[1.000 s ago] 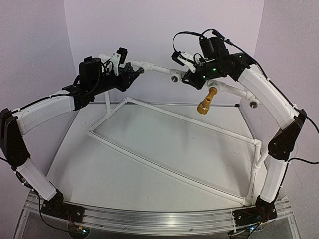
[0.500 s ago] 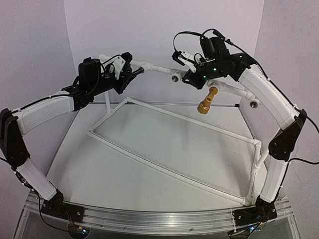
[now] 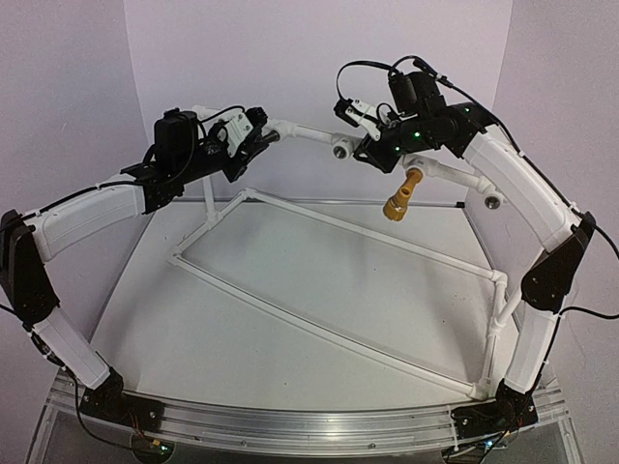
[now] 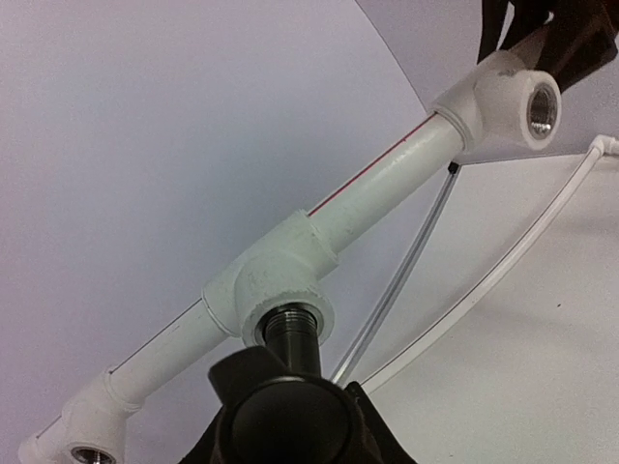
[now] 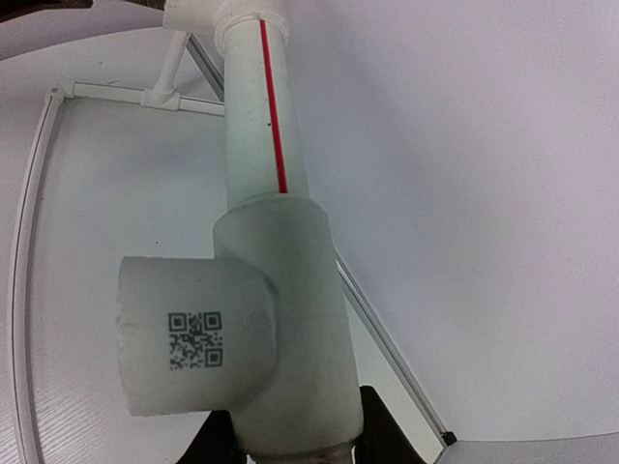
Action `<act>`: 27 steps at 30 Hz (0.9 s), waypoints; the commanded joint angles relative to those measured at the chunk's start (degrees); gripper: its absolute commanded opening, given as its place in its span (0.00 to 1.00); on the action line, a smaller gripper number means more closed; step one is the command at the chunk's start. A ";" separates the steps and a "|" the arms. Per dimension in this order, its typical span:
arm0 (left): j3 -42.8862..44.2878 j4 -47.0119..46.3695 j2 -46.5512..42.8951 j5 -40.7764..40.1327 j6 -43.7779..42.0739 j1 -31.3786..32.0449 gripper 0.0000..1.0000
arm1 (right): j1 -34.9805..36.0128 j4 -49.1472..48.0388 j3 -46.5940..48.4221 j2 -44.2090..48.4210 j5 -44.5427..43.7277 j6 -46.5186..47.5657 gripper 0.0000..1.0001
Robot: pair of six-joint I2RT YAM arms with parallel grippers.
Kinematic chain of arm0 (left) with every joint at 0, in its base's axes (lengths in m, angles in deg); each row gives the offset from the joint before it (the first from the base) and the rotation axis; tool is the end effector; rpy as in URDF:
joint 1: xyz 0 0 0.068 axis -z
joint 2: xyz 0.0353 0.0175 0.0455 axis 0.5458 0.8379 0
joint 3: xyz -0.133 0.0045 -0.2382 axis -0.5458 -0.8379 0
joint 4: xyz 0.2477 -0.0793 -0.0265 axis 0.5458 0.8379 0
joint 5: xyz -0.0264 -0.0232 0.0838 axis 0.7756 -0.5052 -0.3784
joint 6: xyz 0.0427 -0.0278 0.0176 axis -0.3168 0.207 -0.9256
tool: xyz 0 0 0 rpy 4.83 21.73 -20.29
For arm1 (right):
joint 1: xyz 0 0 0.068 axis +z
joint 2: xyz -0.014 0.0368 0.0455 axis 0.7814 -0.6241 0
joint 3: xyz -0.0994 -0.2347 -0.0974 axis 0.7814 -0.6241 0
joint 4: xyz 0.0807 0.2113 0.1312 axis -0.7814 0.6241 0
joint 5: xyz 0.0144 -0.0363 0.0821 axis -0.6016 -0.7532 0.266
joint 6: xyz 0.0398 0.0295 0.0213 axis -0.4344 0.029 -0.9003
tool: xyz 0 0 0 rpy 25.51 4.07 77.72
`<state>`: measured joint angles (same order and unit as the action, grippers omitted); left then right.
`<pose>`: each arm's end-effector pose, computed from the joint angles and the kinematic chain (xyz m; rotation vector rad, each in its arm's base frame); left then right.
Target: Install the water faucets
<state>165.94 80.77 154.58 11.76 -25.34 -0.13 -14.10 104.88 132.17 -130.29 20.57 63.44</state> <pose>0.3154 -0.2131 0.3978 1.0455 1.2110 -0.1068 0.3278 0.2494 0.4497 -1.2181 1.6699 0.0160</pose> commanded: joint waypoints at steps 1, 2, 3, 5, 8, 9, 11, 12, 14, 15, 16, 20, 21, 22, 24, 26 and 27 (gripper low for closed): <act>6.69 1.81 0.37 3.91 19.90 0.26 0.00 | -0.19 -1.45 -1.95 -3.99 -0.09 -11.87 0.00; 7.89 2.62 0.85 4.25 24.26 0.23 0.00 | -0.19 -1.54 -1.90 -4.08 -0.09 -11.87 0.00; 9.11 3.19 1.25 4.21 28.22 0.19 0.00 | -0.19 -1.56 -1.88 -4.05 0.55 -11.87 0.00; 10.19 3.34 1.84 3.30 34.75 0.19 0.00 | -0.15 -1.52 -1.96 -4.05 1.45 -11.87 0.00; 11.11 3.09 2.35 3.07 45.82 -0.35 0.00 | -0.19 -1.56 -1.99 -4.07 1.61 -11.80 0.00; 11.03 2.82 2.37 3.45 48.05 -0.61 0.00 | -0.19 -1.56 -1.97 -4.05 1.61 -11.78 0.00; 9.86 1.70 2.05 2.31 51.18 -0.77 0.00 | -0.18 -1.64 -2.04 -4.04 1.61 -11.71 0.00; 8.85 0.89 1.78 1.50 52.24 -0.86 0.00 | -0.19 -1.64 -2.07 -4.01 1.62 -11.74 0.00; 7.08 -1.08 1.01 -1.40 53.76 -1.21 0.00 | -0.18 -1.65 -2.11 -3.92 1.62 -11.77 0.00; 6.10 -2.33 0.63 -2.72 54.85 -1.44 0.00 | -0.17 -1.69 -2.18 -3.85 1.61 -11.78 0.00; 5.17 -3.60 0.14 -3.93 55.90 -1.57 0.00 | -0.17 -1.72 -2.32 -3.78 1.57 -11.78 0.00; 2.83 -7.16 -0.58 -7.71 61.99 -1.70 0.00 | -0.17 -1.93 -2.63 -3.68 1.43 -11.86 0.00; 2.90 -7.26 -0.38 -8.68 64.11 -1.73 0.00 | -0.19 -2.02 -2.62 -3.68 1.35 -11.88 0.00; 3.13 -7.26 -0.12 -9.42 66.30 -1.78 0.00 | -0.19 -2.12 -2.58 -3.68 1.28 -11.93 0.00; 3.14 -7.94 0.15 -9.62 70.14 -2.51 0.00 | -0.19 -2.34 -2.46 -3.68 1.14 -12.02 0.00; 3.03 -8.42 0.14 -7.46 74.84 -3.49 0.00 | -0.19 -2.48 -2.18 -3.77 0.84 -12.31 0.00; 3.24 -7.65 0.20 -6.77 77.54 -4.07 0.00 | -0.19 -2.53 -2.09 -3.77 0.76 -12.39 0.00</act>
<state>168.09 80.45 156.00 8.62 40.13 -1.07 -14.18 104.31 132.09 -130.29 20.95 63.48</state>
